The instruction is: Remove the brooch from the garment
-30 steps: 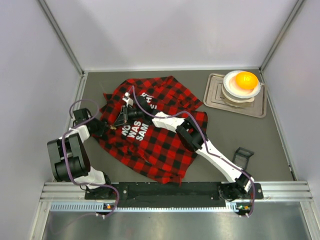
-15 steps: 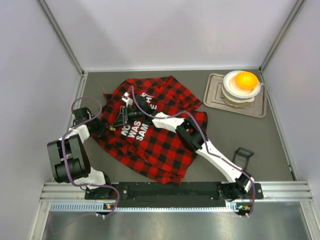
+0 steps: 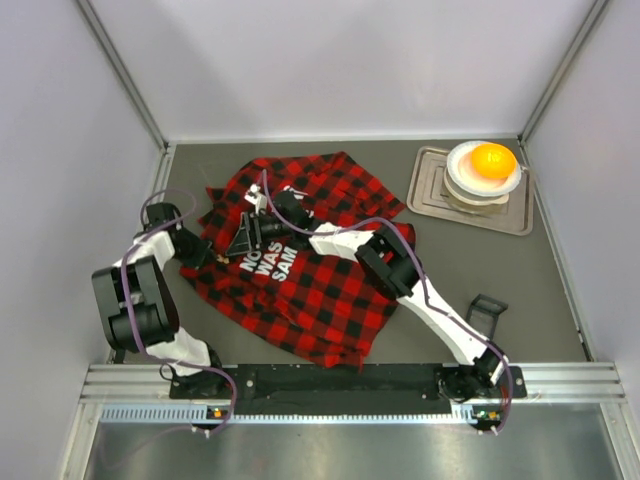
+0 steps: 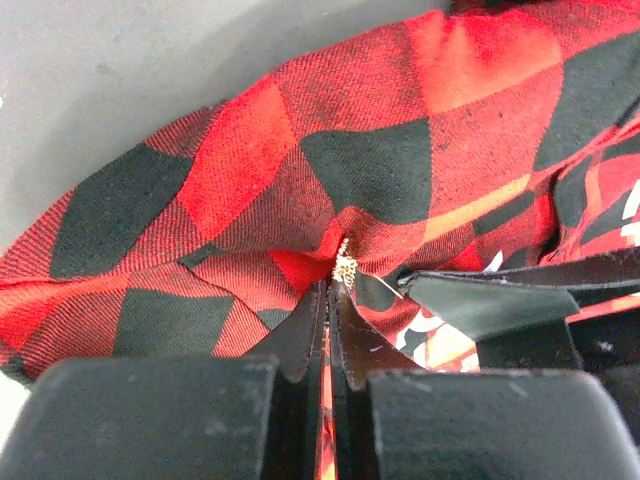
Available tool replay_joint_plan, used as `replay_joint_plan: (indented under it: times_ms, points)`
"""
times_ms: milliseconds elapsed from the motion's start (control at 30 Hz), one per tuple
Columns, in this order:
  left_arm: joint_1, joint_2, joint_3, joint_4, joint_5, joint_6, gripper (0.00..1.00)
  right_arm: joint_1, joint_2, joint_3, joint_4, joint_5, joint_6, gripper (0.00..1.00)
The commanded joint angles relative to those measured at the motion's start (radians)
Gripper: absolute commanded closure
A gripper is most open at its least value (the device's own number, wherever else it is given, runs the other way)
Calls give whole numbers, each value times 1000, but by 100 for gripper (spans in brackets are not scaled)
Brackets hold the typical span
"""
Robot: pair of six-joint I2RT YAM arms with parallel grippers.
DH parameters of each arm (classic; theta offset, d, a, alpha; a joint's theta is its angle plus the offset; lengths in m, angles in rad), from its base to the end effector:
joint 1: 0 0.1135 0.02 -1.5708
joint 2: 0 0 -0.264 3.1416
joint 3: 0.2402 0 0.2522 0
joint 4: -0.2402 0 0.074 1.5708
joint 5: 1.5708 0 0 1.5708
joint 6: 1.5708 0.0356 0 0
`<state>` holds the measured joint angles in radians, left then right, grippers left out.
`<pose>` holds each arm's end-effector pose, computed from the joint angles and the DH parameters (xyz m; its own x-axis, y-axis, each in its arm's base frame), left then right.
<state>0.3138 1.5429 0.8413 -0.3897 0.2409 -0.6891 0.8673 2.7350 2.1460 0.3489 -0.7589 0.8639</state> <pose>0.2771 0.0810 0.1688 -0.5273 -0.8203 -0.2215 -0.6871 0.5650 -0.4567 0.3672 0.4707 0.1080 -0.8494 -0.1484 -0.5064 -0.5232 0.1117 0.8448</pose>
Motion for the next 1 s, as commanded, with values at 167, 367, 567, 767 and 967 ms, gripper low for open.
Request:
replay_joint_plan:
  times_ms: [167, 367, 567, 767, 967]
  points:
    - [-4, 49, 185, -308, -69, -153, 100, 27, -153, -120, 24, -11, -331, 57]
    - [-2, 127, 324, -501, -120, -184, 100, 68, -150, -111, 45, 53, -417, 55]
    - [-4, 189, 383, -564, -141, -196, 100, 85, -155, -100, 55, 104, -448, 55]
    - [-13, 201, 397, -558, -138, -208, 100, 91, -164, -84, 19, 124, -488, 62]
    - [-22, 213, 397, -561, -135, -216, 100, 104, -158, -57, -4, 119, -531, 68]
